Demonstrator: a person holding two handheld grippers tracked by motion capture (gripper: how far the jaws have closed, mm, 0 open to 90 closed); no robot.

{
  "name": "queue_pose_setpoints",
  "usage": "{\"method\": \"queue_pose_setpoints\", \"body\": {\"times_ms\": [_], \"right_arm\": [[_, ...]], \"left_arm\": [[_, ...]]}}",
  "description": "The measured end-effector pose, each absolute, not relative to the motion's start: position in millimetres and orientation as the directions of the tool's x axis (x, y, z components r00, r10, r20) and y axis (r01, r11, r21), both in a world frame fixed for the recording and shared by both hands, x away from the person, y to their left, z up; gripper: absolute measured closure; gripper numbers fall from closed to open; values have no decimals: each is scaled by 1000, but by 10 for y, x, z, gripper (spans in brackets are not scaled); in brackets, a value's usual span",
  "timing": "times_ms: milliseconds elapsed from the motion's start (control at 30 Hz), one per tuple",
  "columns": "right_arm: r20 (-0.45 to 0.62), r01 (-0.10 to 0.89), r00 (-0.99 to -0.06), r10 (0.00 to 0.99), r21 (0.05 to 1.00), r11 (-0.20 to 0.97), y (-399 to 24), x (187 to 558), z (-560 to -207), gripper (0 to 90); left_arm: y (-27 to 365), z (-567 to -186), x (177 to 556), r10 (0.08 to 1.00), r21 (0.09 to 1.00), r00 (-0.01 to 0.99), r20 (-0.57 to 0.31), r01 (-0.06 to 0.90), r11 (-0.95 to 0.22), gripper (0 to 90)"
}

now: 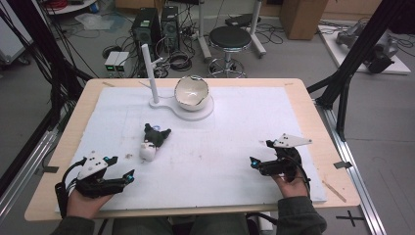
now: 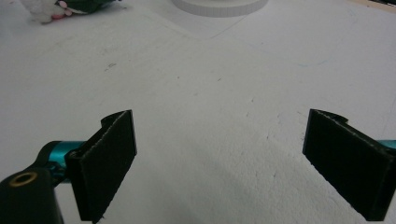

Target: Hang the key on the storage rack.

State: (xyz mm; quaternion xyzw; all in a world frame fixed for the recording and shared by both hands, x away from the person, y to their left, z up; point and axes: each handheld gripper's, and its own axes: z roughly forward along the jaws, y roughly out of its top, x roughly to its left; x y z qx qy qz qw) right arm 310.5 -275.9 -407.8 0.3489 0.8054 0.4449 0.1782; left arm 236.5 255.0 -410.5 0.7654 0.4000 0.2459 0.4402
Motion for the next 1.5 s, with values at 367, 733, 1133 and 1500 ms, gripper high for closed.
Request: {"method": "queue_pose_setpoints", "body": {"times_ms": [367, 733, 1133, 1500], "right_arm": [[12, 397, -697, 717, 839, 372, -2752, 3122, -4093, 89], [12, 393, -692, 722, 845, 363, -2758, 3083, -4070, 89], [9, 389, -688, 726, 849, 358, -2776, 3048, -4060, 89], [8, 389, -688, 726, 849, 359, -2773, 3039, -4061, 89]], "left_arm": [[2534, -4102, 2378, 826, 868, 564, 16, 401, -291, 253], [2528, -4092, 2370, 823, 870, 567, 15, 399, -290, 254], [2501, -4071, 2370, 821, 871, 570, 8, 400, -286, 254], [2454, -4012, 2378, 816, 874, 578, 10, 391, -288, 254]]}}
